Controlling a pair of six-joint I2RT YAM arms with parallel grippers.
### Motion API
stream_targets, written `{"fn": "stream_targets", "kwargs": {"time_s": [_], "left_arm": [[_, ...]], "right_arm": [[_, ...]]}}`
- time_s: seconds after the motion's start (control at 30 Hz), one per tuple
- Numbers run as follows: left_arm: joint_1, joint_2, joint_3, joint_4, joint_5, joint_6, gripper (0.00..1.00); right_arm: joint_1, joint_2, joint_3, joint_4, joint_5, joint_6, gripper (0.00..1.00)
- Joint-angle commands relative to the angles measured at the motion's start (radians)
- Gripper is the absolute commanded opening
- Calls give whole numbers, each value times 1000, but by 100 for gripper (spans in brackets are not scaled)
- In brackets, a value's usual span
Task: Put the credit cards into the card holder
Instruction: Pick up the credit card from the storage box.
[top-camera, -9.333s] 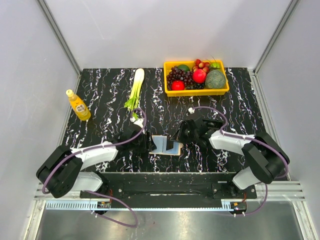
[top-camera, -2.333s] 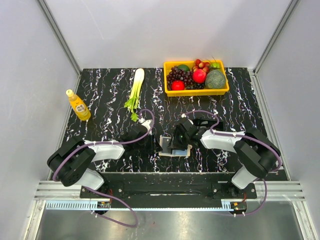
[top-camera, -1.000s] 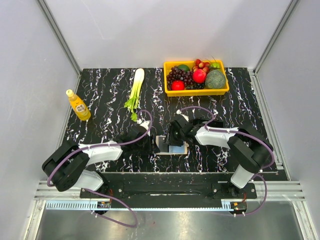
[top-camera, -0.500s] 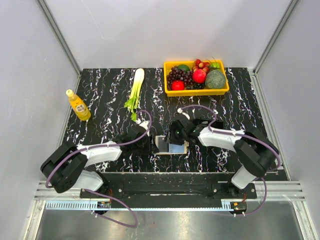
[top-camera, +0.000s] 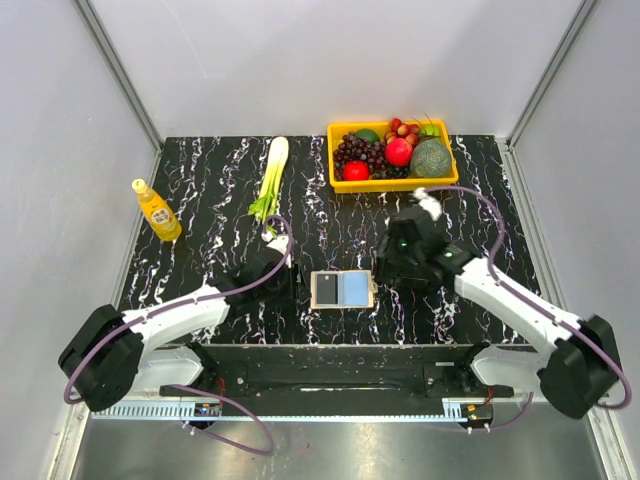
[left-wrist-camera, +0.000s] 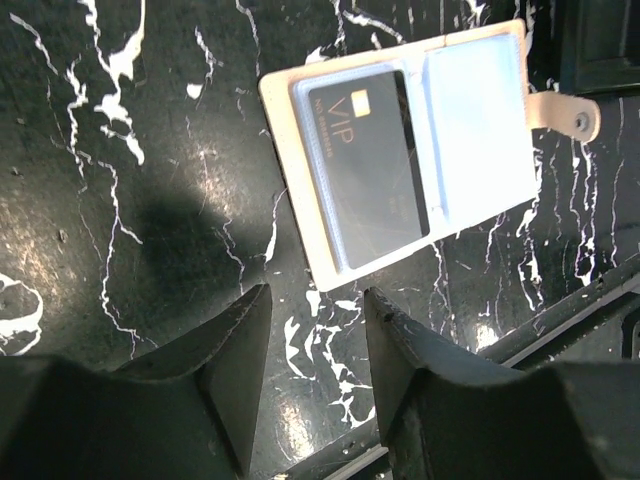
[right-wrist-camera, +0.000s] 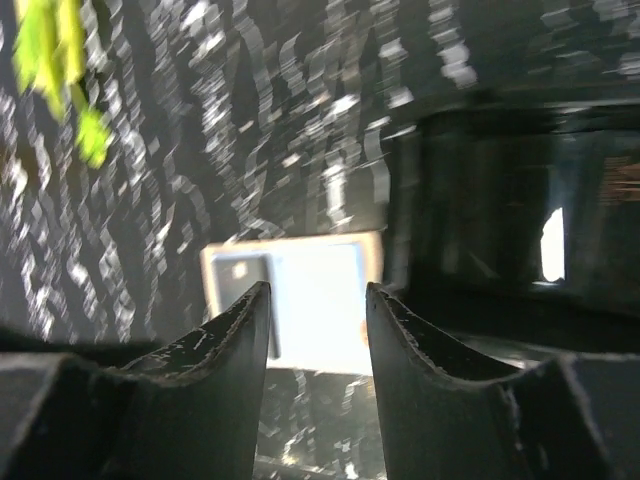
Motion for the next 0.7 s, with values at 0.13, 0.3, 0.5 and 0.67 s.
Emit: {"fn": "stream_targets", "kwargs": {"time_s": [0.13,0.3,0.5,0.67], "left_arm": [[-1,-20,103,-18,-15,50,47],[-2,-8,107,-1,17,55,48],[-2,35,147,55,64,86,49],[1,208,348,75,146,145,52]], "right_arm": [[-242,-81,-77,-157,0,-101,46],[-314,30,-57,-157,-55,-129,45],[-353,114,-54,-127,-90,-126,48],[-385,155,-49,-108,-122,-145,51]]}}
